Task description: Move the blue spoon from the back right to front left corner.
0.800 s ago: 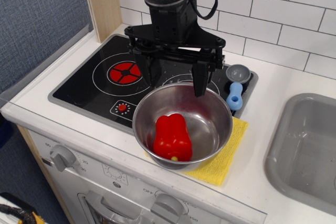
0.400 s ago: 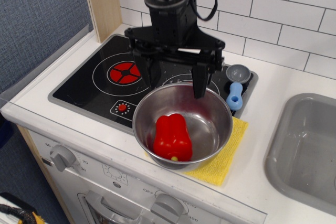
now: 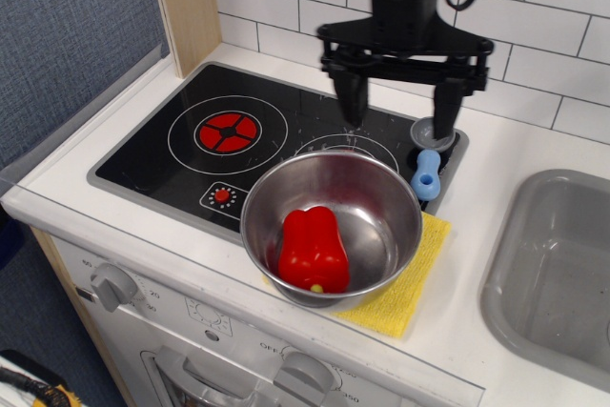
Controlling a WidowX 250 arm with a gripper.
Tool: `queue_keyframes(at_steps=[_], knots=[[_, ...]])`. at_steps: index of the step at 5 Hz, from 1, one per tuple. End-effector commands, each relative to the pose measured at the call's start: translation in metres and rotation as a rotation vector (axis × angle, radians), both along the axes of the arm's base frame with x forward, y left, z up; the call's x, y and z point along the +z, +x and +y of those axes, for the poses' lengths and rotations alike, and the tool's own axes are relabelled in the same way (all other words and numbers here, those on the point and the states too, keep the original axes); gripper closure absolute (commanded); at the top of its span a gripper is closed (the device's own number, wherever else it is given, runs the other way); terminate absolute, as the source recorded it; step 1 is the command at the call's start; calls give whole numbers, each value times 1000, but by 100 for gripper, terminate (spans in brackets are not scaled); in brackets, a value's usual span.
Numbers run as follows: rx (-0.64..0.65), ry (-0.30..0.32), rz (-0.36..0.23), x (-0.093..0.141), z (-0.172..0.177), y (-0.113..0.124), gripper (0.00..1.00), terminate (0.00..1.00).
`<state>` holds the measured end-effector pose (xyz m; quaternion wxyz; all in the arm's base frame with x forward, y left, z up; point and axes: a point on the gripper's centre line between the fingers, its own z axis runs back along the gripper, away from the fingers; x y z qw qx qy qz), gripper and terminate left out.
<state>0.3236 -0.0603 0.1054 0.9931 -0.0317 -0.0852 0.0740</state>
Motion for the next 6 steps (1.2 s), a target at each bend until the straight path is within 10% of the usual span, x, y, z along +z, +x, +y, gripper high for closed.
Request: queue_keyframes(at_steps=[1, 4, 5, 6], knots=[[38, 33, -47, -24, -16, 47, 0, 0], [75, 120, 49, -82, -8, 59, 0, 0], [45, 88, 49, -81, -11, 56, 100, 0], [29, 29, 14, -61, -19, 64, 100, 0]])
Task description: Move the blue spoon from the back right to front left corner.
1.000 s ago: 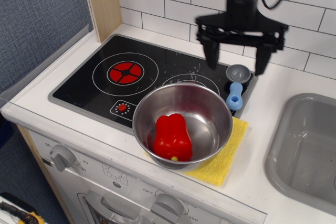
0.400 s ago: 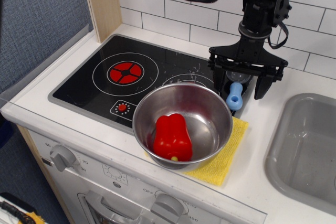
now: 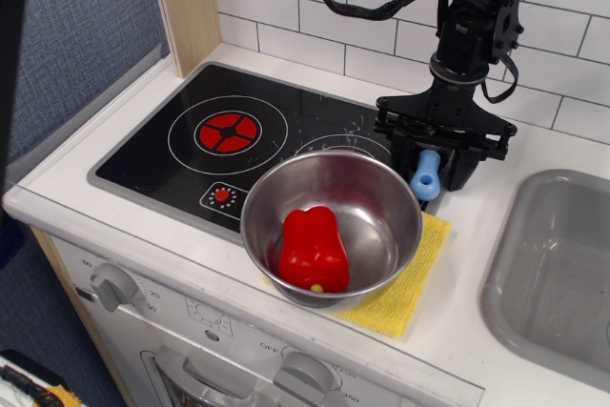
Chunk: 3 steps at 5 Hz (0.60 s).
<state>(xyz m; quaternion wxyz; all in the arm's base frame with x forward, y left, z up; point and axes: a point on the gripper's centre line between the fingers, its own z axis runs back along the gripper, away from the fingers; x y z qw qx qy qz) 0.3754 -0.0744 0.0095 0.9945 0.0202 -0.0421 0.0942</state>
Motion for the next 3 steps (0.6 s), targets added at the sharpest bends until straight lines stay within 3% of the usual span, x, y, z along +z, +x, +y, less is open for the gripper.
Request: queue_keyframes(at_steps=[1, 2, 3], knots=[[-13, -122, -113, 56, -7, 26, 100, 0], [-44, -139, -173, 90, 2, 46, 100, 0], [-101, -68, -201, 112, 46, 41, 100, 0]])
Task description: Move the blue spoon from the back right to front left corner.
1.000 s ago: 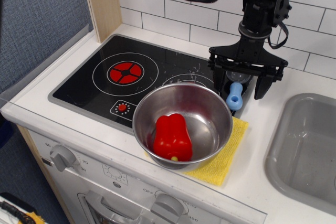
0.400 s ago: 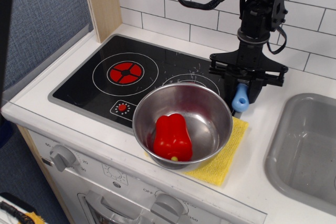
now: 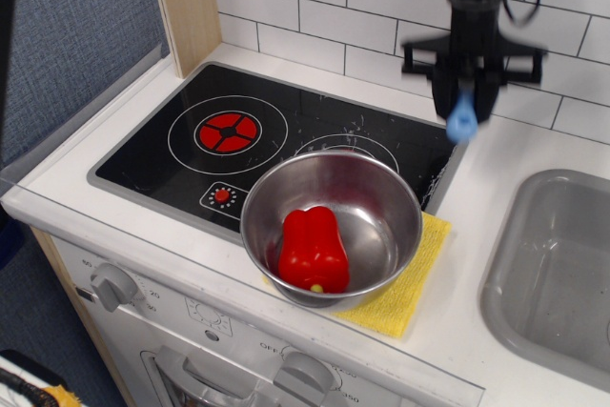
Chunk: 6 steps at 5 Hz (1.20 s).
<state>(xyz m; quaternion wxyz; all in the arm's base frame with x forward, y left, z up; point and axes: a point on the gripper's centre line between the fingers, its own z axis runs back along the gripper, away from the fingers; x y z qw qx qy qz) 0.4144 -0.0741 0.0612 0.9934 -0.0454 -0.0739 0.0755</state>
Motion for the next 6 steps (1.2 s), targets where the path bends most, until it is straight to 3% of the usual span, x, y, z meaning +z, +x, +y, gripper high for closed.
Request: queue_keyframes(at_steps=[1, 2, 3, 4, 6], knots=[[-68, 94, -111, 65, 93, -22, 100, 0], [-56, 129, -72, 65, 141, -62, 100, 0], [-25, 115, -44, 49, 191, -93, 100, 0], [-35, 105, 1, 23, 241, -101, 100, 0], [-106, 135, 91, -27, 262, -111, 100, 0]])
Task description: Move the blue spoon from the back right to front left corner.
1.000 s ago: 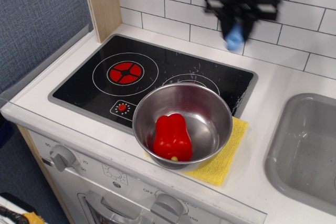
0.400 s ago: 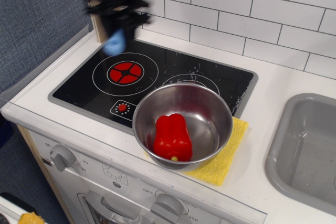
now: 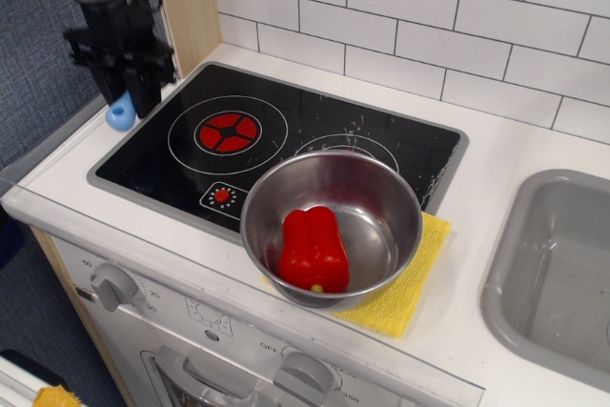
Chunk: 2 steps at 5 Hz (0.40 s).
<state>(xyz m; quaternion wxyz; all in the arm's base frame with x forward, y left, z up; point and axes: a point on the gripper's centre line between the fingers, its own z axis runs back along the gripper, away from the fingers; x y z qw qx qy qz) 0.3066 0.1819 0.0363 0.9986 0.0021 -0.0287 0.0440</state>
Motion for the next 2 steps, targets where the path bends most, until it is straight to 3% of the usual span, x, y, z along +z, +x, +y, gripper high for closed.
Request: queue_keyframes(at_steps=[1, 2], knots=[[-76, 38, 17, -9, -3, -9, 100, 0], [-76, 64, 20, -9, -9, -14, 100, 0]])
